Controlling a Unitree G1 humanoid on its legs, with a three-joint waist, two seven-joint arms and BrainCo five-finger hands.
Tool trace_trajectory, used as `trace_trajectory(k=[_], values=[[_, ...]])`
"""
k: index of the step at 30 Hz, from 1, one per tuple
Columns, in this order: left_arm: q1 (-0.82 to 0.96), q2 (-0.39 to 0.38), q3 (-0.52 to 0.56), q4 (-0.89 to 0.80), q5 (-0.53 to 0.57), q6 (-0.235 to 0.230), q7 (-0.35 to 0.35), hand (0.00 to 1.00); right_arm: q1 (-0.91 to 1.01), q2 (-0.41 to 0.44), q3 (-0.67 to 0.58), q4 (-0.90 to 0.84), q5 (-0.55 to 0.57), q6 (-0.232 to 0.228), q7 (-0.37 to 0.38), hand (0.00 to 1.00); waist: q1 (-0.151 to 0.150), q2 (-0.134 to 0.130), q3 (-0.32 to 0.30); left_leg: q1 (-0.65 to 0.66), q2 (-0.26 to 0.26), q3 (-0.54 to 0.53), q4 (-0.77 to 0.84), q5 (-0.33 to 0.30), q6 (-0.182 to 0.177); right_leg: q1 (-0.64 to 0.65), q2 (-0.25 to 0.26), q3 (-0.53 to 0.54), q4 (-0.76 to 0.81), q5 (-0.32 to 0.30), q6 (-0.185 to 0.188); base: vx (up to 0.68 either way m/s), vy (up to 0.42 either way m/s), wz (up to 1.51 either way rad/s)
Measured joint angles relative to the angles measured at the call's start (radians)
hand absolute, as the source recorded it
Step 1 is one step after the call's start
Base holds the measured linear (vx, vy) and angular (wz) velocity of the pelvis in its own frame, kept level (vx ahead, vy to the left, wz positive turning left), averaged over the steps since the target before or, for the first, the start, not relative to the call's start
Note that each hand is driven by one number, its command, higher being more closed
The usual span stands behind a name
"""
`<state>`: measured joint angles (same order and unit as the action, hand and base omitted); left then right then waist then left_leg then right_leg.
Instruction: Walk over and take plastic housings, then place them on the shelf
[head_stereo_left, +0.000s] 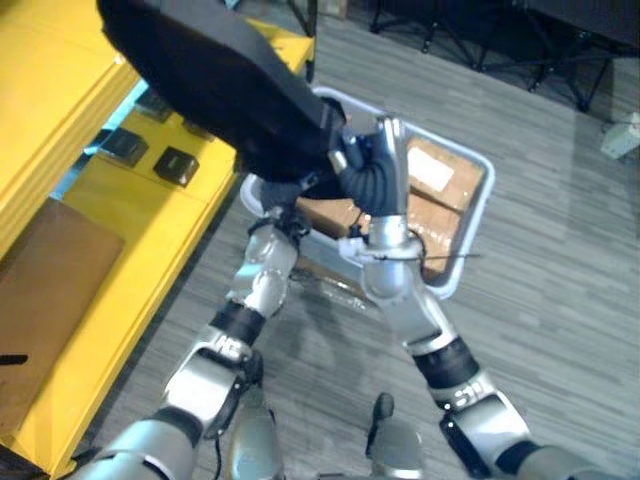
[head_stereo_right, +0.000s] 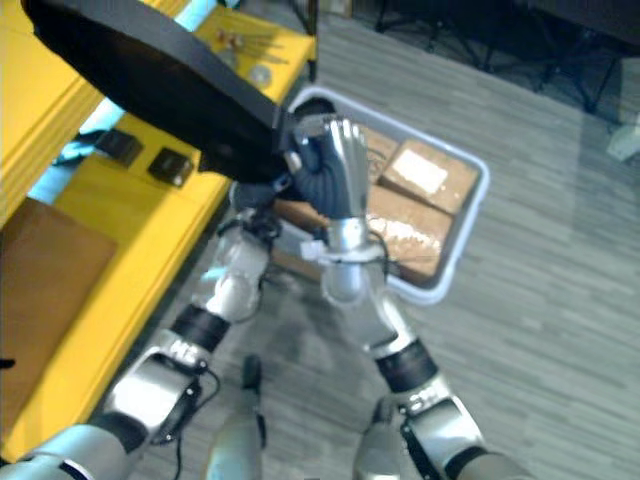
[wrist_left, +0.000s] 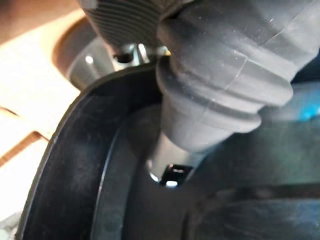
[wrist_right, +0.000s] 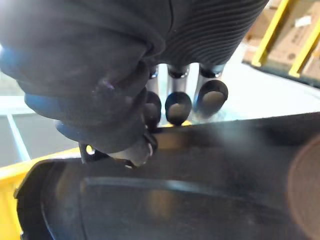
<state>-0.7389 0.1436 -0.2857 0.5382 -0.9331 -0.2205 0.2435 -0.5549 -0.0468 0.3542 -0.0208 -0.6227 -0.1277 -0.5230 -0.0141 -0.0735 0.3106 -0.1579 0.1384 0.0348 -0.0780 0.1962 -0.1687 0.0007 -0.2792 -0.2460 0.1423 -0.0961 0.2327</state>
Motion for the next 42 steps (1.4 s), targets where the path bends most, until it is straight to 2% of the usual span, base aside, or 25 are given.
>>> trace_trajectory(k=[2, 4, 6, 8, 10, 11, 15, 20, 23, 25, 29, 32, 37, 42], values=[[0.055, -0.001, 0.008, -0.024, 0.002, 0.000, -0.012, 1.00, 0.043, 0.014, -0.001, -0.007, 0.000, -0.004, 0.018, 1.00, 0.000, 0.002, -0.042, 0.008, 0.000, 0.002, 0.000, -0.004, -0.004, 0.012, 0.000, 0.000, -0.015, 0.001, 0.001, 0.05, -0.028, -0.05], [0.100, -0.003, 0.016, -0.053, 0.012, 0.000, -0.018, 1.00, 0.073, 0.017, -0.006, -0.011, 0.000, -0.012, 0.027, 1.00, 0.000, 0.002, -0.054, 0.037, 0.001, 0.004, -0.001, -0.008, -0.010, 0.042, 0.001, -0.001, -0.025, 0.001, 0.001, 0.03, -0.033, -0.05], [0.165, -0.012, 0.050, -0.078, 0.052, 0.000, -0.030, 1.00, 0.129, 0.022, -0.029, -0.010, 0.000, -0.016, 0.048, 1.00, 0.000, 0.011, -0.105, 0.040, 0.007, 0.005, -0.001, -0.020, -0.011, 0.047, 0.007, -0.001, -0.033, 0.001, 0.001, 0.00, -0.021, -0.04], [0.202, -0.011, 0.072, -0.104, 0.086, 0.001, -0.031, 1.00, 0.168, 0.023, -0.045, -0.008, 0.002, -0.015, 0.063, 1.00, 0.000, 0.013, -0.111, 0.059, 0.007, 0.006, -0.002, -0.021, -0.012, 0.065, 0.008, -0.001, -0.034, 0.001, 0.000, 0.00, 0.000, 0.00], [0.265, -0.013, 0.111, -0.166, 0.172, 0.003, -0.030, 1.00, 0.213, 0.024, -0.059, -0.008, 0.020, -0.017, 0.081, 1.00, -0.002, 0.025, -0.134, 0.062, 0.010, 0.005, -0.003, -0.021, -0.012, 0.068, 0.011, -0.002, -0.034, 0.001, -0.002, 0.00, 0.000, 0.00], [0.281, -0.014, 0.121, -0.184, 0.194, 0.003, -0.029, 1.00, 0.222, 0.023, -0.064, -0.008, 0.020, -0.016, 0.088, 0.00, -0.002, 0.028, -0.136, 0.066, 0.010, 0.004, -0.003, -0.021, -0.012, 0.071, 0.011, -0.001, -0.034, 0.002, -0.002, -0.04, -0.003, 0.00], [0.366, -0.015, 0.166, -0.295, 0.381, 0.003, -0.010, 1.00, 0.300, 0.020, -0.101, 0.004, 0.021, -0.013, 0.114, 0.00, 0.000, 0.054, -0.174, 0.071, 0.010, 0.000, -0.003, -0.018, -0.009, 0.079, 0.012, -0.004, -0.032, 0.003, -0.005, -0.03, 0.000, 0.02], [0.428, -0.045, 0.189, -0.343, 0.588, 0.007, 0.037, 1.00, 0.342, 0.017, -0.146, 0.029, 0.041, 0.009, 0.135, 0.00, -0.002, 0.071, -0.201, 0.096, 0.012, -0.003, -0.009, -0.016, -0.007, 0.106, 0.016, -0.009, -0.039, 0.002, -0.009, -0.03, -0.003, 0.02], [0.445, -0.046, 0.200, -0.364, 0.654, 0.010, 0.059, 1.00, 0.348, 0.014, -0.155, 0.029, 0.061, 0.017, 0.137, 0.00, -0.001, 0.082, -0.210, 0.096, 0.015, -0.003, -0.010, -0.015, -0.005, 0.107, 0.020, -0.008, -0.046, 0.001, -0.014, -0.05, -0.001, -0.01], [0.464, -0.046, 0.211, -0.387, 0.690, 0.012, 0.070, 1.00, 0.349, 0.013, -0.161, 0.029, 0.064, 0.017, 0.139, 0.00, -0.001, 0.083, -0.215, 0.096, 0.015, -0.002, -0.010, -0.014, -0.005, 0.107, 0.020, -0.006, -0.049, 0.005, -0.014, 0.00, 0.000, 0.00], [0.495, -0.055, 0.240, -0.423, 0.802, 0.027, 0.098, 1.00, 0.351, 0.013, -0.176, 0.018, 0.144, 0.016, 0.182, 0.00, 0.001, 0.071, -0.231, 0.102, 0.015, -0.001, -0.010, -0.012, -0.007, 0.110, 0.020, 0.000, -0.052, 0.014, -0.013, 0.00, -0.003, -0.02], [0.499, -0.056, 0.253, -0.423, 0.829, 0.031, 0.109, 1.00, 0.352, 0.009, -0.184, -0.010, 0.181, 0.016, 0.191, 0.00, 0.001, 0.072, -0.233, 0.105, 0.015, -0.001, -0.010, -0.012, -0.007, 0.117, 0.021, -0.001, -0.057, 0.016, -0.012, 0.00, 0.000, 0.00], [0.573, -0.070, 0.381, -0.421, 0.871, 0.067, 0.156, 1.00, 0.352, -0.015, -0.341, -0.116, 0.256, 0.015, 0.171, 0.00, -0.002, 0.073, -0.252, 0.106, 0.016, 0.001, -0.010, -0.012, -0.007, 0.120, 0.021, 0.000, -0.067, 0.019, -0.013, 0.00, 0.000, 0.00], [0.617, -0.071, 0.401, -0.421, 0.851, 0.085, 0.168, 1.00, 0.354, -0.034, -0.350, -0.117, 0.257, 0.016, 0.175, 0.00, 0.000, 0.070, -0.254, 0.105, 0.015, 0.002, -0.011, -0.012, -0.007, 0.120, 0.021, 0.000, -0.072, 0.017, -0.019, 0.00, 0.000, 0.00]])
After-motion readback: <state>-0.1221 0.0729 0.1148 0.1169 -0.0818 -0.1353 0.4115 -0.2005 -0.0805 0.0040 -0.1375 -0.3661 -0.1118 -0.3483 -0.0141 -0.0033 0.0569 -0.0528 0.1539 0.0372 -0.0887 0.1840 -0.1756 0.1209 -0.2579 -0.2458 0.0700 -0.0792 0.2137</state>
